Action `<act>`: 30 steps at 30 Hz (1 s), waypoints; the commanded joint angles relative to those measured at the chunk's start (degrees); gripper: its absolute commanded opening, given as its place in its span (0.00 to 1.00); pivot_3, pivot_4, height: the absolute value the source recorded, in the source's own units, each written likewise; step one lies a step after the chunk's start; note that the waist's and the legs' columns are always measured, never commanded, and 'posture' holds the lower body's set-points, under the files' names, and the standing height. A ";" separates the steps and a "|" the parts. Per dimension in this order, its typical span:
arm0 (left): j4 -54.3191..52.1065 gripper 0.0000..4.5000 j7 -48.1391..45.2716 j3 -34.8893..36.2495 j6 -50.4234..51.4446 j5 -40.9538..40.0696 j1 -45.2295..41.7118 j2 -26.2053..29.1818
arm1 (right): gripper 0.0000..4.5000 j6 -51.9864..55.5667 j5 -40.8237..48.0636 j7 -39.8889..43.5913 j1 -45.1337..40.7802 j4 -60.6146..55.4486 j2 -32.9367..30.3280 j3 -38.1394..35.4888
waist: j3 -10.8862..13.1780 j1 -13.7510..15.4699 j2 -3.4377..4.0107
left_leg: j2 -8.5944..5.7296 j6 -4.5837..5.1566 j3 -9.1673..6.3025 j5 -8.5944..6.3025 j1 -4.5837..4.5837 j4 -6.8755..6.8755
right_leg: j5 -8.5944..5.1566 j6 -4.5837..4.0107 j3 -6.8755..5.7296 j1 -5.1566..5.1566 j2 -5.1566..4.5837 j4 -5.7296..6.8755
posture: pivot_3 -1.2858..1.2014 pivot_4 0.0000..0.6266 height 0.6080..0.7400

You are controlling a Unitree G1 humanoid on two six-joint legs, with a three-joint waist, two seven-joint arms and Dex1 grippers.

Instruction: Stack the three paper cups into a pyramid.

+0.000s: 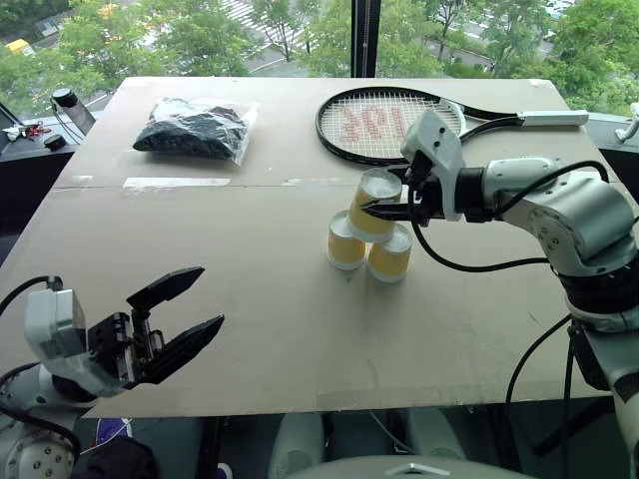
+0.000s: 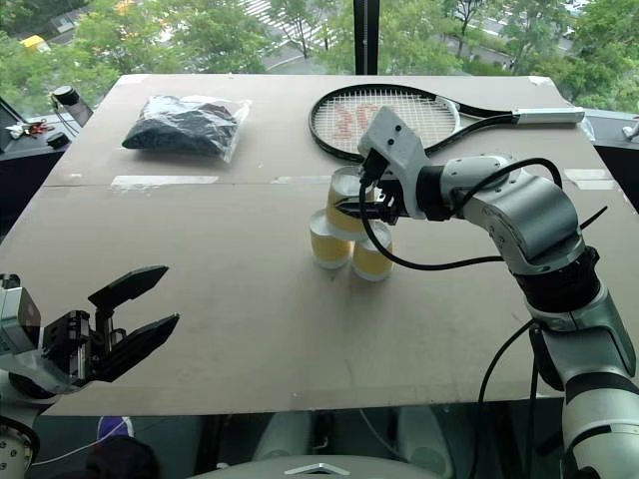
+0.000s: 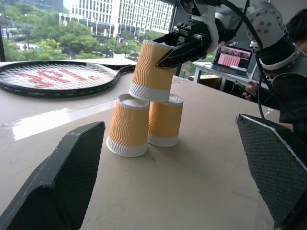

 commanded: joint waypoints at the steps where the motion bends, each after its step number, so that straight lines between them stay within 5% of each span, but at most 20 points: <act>1: 0.06 1.00 -0.68 1.12 -1.01 -1.05 0.07 0.43 | 0.50 -1.07 -1.48 1.85 -1.33 -1.88 -0.98 1.10 | 0.00 -0.01 0.00 | 0.00 0.00 0.00 0.00 0.00 0.00 | 0.00 0.00 -0.01 0.00 0.00 0.00 | 0.52 0.24 1.00; 2: 0.16 1.00 -0.73 0.98 -1.01 -0.97 -0.04 0.44 | 0.50 -1.55 -1.92 2.33 -1.21 -1.95 -1.15 1.47 | -0.01 -0.01 -0.01 | 0.00 0.00 -0.01 0.00 0.00 0.00 | 0.00 0.00 -0.02 0.00 0.00 0.00 | 0.52 0.24 1.00; 7: 0.50 1.00 -0.48 -0.52 -0.56 -0.50 -0.69 0.41 | 0.99 -2.87 -2.26 2.93 -0.35 -3.38 -1.33 0.08 | -0.01 0.01 -0.01 | 0.00 0.00 0.00 0.00 0.00 0.01 | 0.00 0.00 -0.02 0.00 -0.01 0.01 | 0.52 0.24 1.00; 14: -0.25 1.00 4.85 -4.85 2.59 1.36 -2.28 0.57 | 0.99 -8.80 0.15 1.94 7.10 -10.47 -3.83 -12.61 | -0.05 0.33 -0.08 | 0.00 0.00 -0.01 0.00 -0.02 0.01 | 0.00 0.00 -0.03 0.01 -0.03 -0.01 | 0.52 0.24 1.00; 23: 1.59 1.00 13.30 -12.61 2.52 9.69 -5.51 -0.17 | 0.99 -22.52 6.65 10.93 47.32 -20.06 -6.57 -36.15 | -0.10 0.62 -0.10 | -0.06 0.00 -0.22 0.00 0.05 0.02 | 0.00 0.02 0.08 0.24 0.00 -0.03 | 0.52 0.24 1.00; 30: 6.13 1.00 14.22 -13.14 3.04 14.18 -5.18 3.18 | 0.99 -37.42 1.09 13.18 70.71 -19.10 -1.74 -40.39 | -0.17 -0.04 -0.13 | -0.08 0.09 -0.23 -0.05 0.38 0.01 | -0.01 0.02 0.09 0.48 0.12 0.01 | 0.52 0.24 1.00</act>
